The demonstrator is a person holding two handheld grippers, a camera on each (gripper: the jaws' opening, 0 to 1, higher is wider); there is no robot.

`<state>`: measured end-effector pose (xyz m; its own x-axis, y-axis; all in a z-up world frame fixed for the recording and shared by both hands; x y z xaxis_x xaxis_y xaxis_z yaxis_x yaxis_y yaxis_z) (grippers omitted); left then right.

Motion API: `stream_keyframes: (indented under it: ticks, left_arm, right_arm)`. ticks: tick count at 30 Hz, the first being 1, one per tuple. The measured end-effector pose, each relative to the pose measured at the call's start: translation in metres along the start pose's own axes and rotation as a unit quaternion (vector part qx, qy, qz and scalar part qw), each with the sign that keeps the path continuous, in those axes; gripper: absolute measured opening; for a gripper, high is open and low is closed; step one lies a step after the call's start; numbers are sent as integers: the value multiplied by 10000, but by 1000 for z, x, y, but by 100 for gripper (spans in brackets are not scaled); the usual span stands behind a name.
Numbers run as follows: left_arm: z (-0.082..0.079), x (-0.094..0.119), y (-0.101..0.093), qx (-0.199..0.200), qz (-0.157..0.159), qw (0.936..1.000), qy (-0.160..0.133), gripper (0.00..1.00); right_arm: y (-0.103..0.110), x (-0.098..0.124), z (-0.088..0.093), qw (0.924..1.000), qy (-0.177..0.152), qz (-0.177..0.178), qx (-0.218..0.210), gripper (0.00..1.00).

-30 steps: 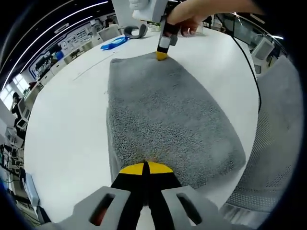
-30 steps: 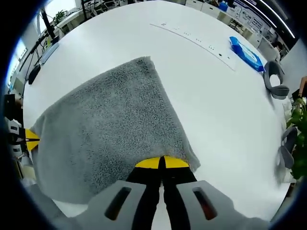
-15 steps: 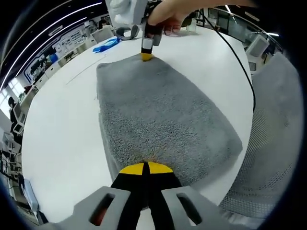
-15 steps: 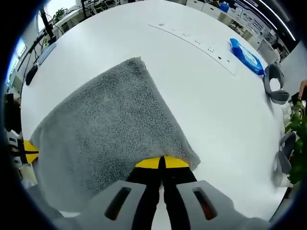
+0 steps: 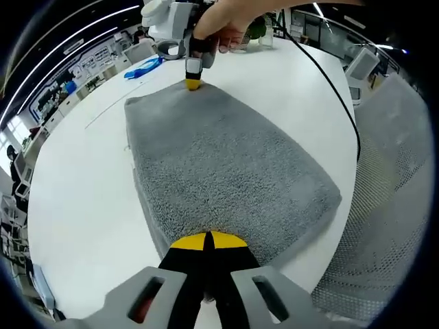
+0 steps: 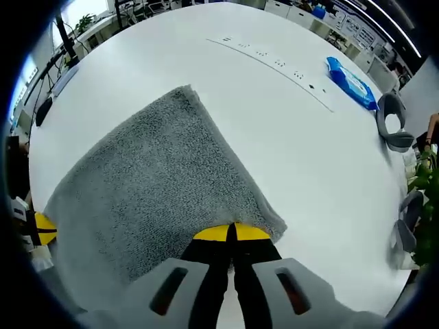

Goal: Fold the towel on the table until its edges align and the towel forms a compact rectangular stack.

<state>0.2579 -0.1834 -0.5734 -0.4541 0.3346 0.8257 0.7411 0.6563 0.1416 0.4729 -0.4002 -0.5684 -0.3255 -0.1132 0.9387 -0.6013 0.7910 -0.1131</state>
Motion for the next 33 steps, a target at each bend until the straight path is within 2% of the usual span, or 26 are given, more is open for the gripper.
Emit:
stream_keyframes:
  ticks: [33]
  left_arm:
    - [-23, -12, -19, -333, 262, 9990, -146, 1]
  right_arm:
    - [-15, -9, -20, 9999, -80, 59, 96, 0]
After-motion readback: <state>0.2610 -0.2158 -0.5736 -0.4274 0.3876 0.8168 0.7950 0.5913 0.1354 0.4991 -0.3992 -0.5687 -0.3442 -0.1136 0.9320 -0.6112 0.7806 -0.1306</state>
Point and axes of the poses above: the point that each gripper's makers call its tool centre point, and the gripper's own axes: x roughly backward along the fingers, y roughly to its left, z roughly out of its underside, the point moved 10 cm from there along x, roughly backward along the fingers
